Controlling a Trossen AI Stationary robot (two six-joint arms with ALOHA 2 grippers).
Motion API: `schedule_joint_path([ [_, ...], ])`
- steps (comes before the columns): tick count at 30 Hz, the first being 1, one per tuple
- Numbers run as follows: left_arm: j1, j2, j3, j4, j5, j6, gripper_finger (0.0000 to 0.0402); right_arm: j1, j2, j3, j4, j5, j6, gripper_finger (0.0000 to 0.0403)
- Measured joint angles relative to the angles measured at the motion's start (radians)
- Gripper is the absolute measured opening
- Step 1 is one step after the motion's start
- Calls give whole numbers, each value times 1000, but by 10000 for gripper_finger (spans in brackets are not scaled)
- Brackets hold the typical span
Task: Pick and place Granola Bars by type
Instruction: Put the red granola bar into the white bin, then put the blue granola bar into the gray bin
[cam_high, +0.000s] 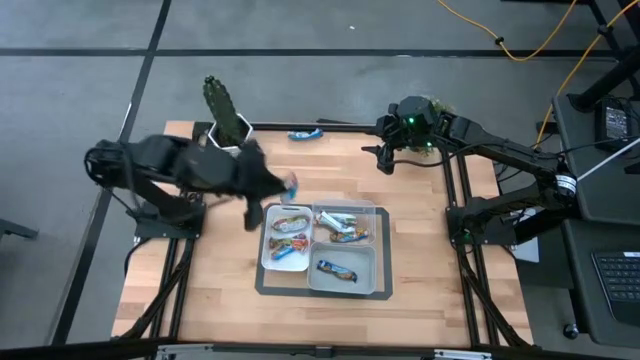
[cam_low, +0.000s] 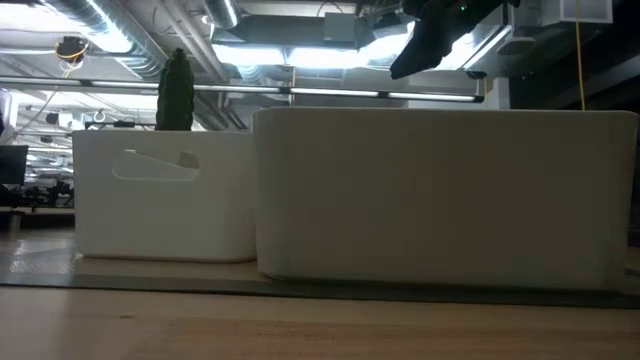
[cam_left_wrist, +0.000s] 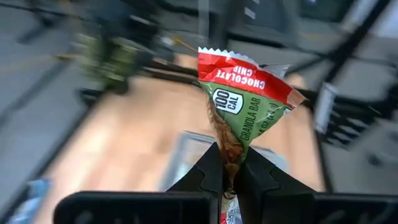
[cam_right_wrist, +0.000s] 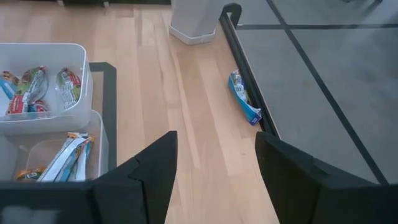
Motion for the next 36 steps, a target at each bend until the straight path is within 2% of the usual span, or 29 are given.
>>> schedule_joint_path([
  [5,13,85,0,45,191,48,16,0,0,0,0,0,0,218],
  [11,17,142,-30,-98,219,49,16,0,0,0,-2,0,11,218],
  [14,12,145,-151,-121,291,64,17,0,0,0,-2,0,33,218],
  [18,5,144,-365,-65,379,82,17,0,0,0,-2,0,69,218],
  [22,19,143,-551,12,390,96,17,0,0,0,-2,0,107,218],
  [26,36,143,-654,33,401,82,17,0,0,0,-2,0,108,218],
  [31,54,143,-673,33,368,77,33,0,0,0,-1,0,106,218],
  [36,80,143,-623,36,348,97,65,0,3,0,0,0,105,218],
])
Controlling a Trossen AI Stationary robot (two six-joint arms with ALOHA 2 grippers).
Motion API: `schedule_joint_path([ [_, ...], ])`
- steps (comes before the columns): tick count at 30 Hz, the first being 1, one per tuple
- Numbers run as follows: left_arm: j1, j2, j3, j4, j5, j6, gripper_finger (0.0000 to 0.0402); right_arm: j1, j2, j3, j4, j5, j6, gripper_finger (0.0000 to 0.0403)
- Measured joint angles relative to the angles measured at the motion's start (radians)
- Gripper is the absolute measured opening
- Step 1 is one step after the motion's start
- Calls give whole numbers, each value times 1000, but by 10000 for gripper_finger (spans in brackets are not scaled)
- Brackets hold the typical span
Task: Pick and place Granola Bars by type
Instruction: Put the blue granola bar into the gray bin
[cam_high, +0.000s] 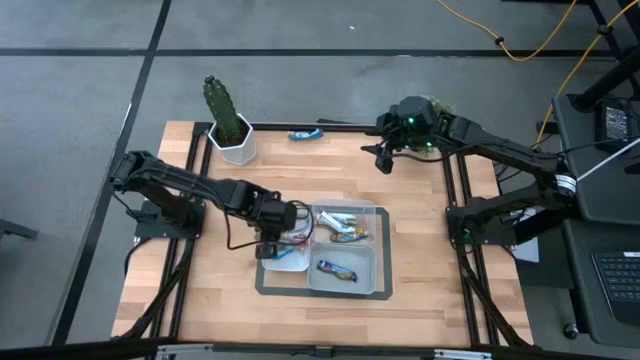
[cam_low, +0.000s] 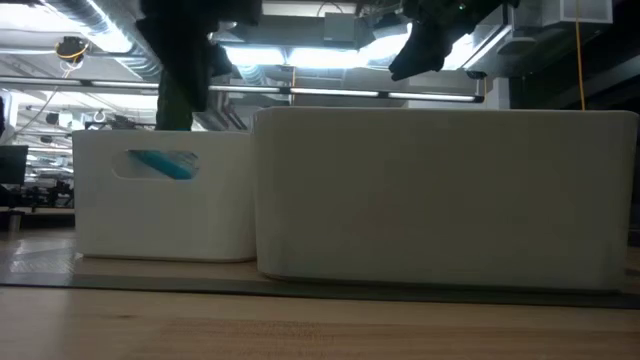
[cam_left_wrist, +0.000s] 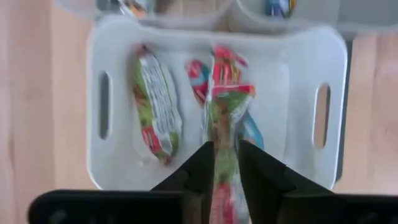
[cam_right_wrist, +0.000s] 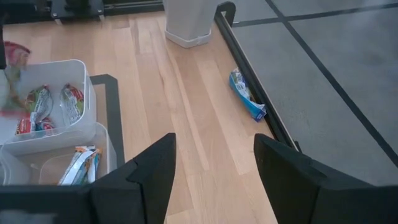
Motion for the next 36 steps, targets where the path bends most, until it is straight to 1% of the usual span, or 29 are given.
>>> schedule_joint_path([
  [7,64,0,83,-1,-4,6,112,0,53,0,0,0,2,218],
  [11,90,0,135,-35,-41,-6,139,0,94,0,-1,-15,-1,218],
  [14,99,-1,184,-80,-111,-12,154,0,122,0,0,-19,-35,218],
  [18,114,-2,264,-107,-233,-45,165,0,143,0,21,-19,-168,218],
  [22,121,-2,338,-106,-358,-102,166,0,187,31,49,34,-297,218],
  [25,121,-2,378,-107,-439,-150,164,-14,259,108,47,49,-344,219],
  [29,121,-2,430,-111,-499,-166,166,-57,401,271,38,-41,-354,229],
  [32,121,-2,478,-121,-527,-171,166,-83,529,422,14,-81,-372,255],
  [36,121,-2,542,-126,-582,-192,163,-108,707,632,-37,-85,-408,300],
])
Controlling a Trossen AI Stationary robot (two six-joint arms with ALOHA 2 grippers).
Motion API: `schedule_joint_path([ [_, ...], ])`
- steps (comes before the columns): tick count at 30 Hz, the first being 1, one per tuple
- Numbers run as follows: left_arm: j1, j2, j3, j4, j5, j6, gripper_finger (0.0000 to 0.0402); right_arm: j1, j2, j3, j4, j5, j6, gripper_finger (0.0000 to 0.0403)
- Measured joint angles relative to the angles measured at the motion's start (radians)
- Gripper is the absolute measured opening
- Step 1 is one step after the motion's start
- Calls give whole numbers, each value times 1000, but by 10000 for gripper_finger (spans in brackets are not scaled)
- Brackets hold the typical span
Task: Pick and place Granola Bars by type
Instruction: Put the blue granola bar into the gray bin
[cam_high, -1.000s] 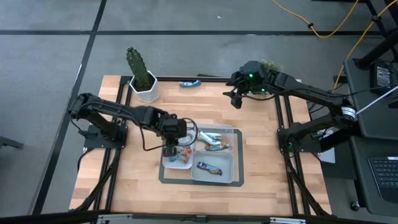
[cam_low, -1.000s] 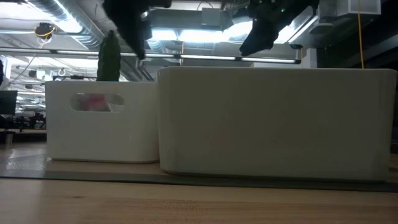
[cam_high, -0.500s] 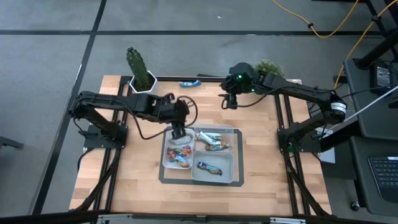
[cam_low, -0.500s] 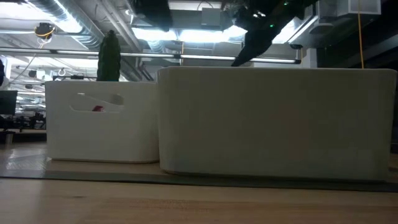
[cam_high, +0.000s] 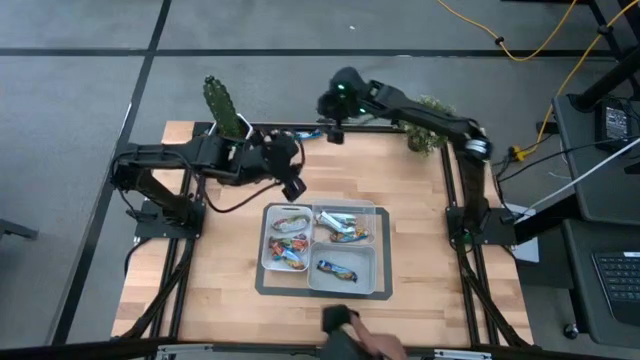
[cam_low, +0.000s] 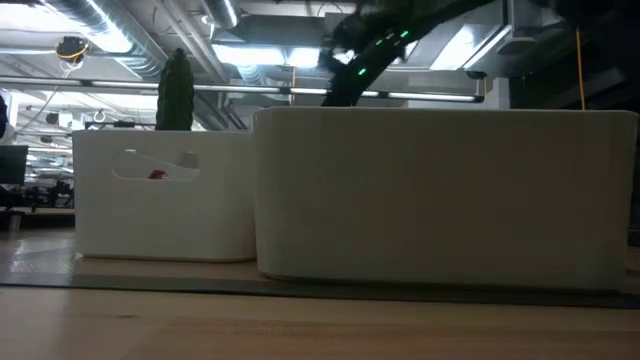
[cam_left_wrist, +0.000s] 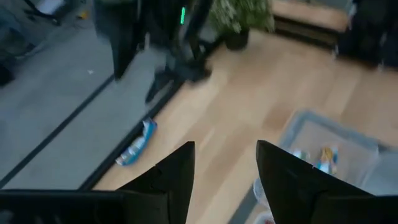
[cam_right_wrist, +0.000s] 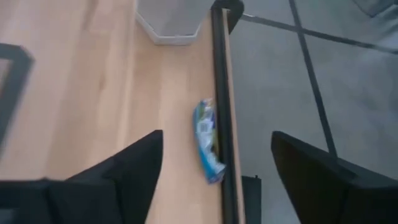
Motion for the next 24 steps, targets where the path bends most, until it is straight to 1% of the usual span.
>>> schedule_joint_path([
  [4,0,0,52,0,-61,-1,162,-22,183,177,-58,2,-22,327],
  [8,0,0,88,3,-124,-10,162,-33,347,316,-123,62,-41,330],
  [10,0,0,96,2,-145,-11,161,-38,408,367,-150,94,-35,330],
  [12,0,0,106,4,-155,-11,161,-39,456,408,-178,101,-35,330],
  [16,0,0,110,4,-155,-24,161,-37,501,427,-186,87,-1,330],
  [18,0,0,111,4,-155,-26,161,-37,504,424,-194,21,17,329],
  [24,0,0,111,3,-155,-26,161,-37,502,423,-187,-72,42,312],
])
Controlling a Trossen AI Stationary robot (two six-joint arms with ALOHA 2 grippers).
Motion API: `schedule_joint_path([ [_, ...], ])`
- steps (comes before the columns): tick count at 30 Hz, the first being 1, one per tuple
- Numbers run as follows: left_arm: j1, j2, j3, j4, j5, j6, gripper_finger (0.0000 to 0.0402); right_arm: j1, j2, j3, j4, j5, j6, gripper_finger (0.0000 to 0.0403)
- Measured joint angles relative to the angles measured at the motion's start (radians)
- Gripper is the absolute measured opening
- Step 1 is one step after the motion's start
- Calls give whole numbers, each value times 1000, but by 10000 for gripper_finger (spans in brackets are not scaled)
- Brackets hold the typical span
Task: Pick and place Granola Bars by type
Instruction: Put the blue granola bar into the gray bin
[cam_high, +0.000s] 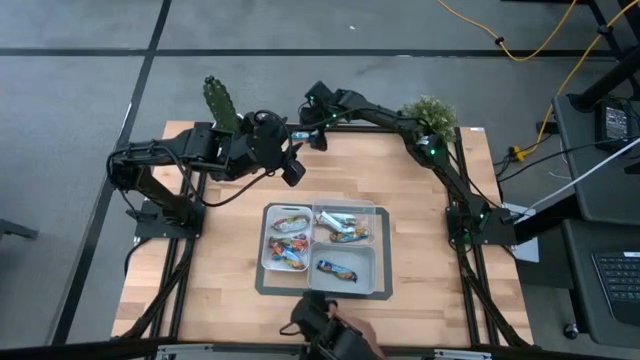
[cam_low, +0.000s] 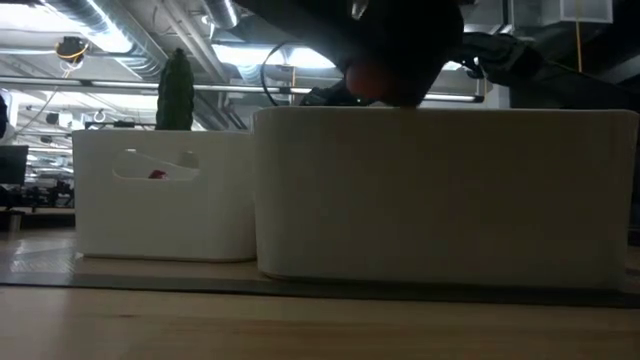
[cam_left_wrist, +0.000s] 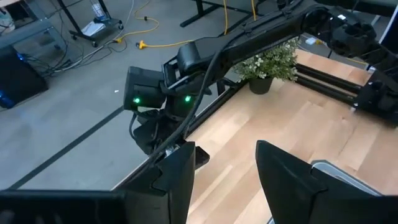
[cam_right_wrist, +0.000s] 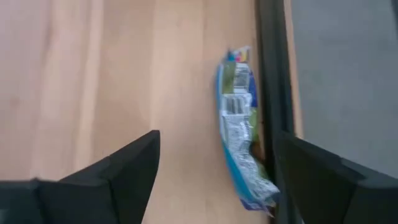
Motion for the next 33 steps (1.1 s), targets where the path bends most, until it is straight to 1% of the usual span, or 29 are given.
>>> schedule_joint_path([
  [4,0,0,0,0,0,0,161,-4,8,0,16,-74,56,300],
  [10,0,0,0,0,0,-7,161,-40,41,-1,43,-206,201,292],
  [12,0,0,0,1,1,-11,161,-51,44,-3,49,-212,243,292],
  [16,0,0,0,5,3,-17,161,-54,43,2,87,-164,269,292],
  [19,0,0,0,5,4,-29,161,-53,43,4,84,-158,320,292],
  [21,0,0,0,5,4,-34,161,-49,43,5,69,-174,345,292],
  [25,0,0,0,-2,4,-33,161,-30,37,5,16,-271,395,292],
  [29,20,0,0,-47,-19,-11,161,15,8,7,-39,-356,385,292],
  [31,52,0,0,-96,-23,-15,161,40,-18,7,-82,-364,341,292],
  [33,98,2,-2,-146,-5,-15,161,62,-58,7,-128,-343,282,292],
])
